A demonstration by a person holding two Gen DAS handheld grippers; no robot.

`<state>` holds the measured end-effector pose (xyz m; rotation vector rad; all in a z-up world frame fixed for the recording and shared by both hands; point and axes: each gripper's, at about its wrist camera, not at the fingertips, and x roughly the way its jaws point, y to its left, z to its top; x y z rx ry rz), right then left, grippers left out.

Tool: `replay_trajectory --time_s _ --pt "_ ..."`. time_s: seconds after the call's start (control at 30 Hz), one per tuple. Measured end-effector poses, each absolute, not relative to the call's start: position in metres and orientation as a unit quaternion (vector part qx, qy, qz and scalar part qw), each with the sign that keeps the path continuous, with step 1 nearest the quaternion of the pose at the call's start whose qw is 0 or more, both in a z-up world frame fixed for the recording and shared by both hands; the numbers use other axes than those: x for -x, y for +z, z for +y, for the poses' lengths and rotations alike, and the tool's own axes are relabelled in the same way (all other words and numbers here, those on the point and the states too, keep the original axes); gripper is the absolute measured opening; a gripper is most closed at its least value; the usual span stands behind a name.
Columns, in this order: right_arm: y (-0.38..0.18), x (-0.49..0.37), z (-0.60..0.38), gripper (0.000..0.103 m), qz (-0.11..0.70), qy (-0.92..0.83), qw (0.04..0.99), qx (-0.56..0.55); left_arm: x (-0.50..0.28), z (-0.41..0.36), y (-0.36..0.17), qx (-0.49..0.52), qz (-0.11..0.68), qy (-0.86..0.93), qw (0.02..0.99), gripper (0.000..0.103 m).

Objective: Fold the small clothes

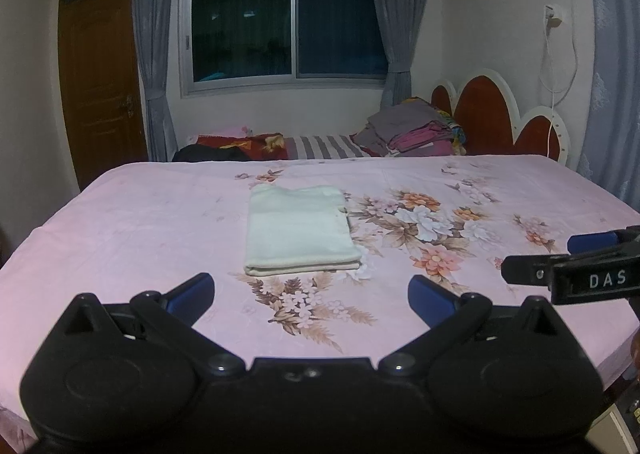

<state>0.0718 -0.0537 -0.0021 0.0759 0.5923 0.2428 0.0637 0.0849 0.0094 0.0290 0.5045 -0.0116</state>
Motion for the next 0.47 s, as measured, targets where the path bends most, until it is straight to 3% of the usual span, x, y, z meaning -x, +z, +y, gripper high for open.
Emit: replay_trajectory --time_s 0.47 --pt "0.0001 -0.0722 -0.0544 0.103 0.288 0.122 0.949 -0.034 -0.0624 0.0837 0.0097 -0.007 0.246 -0.018 0.969 0.103"
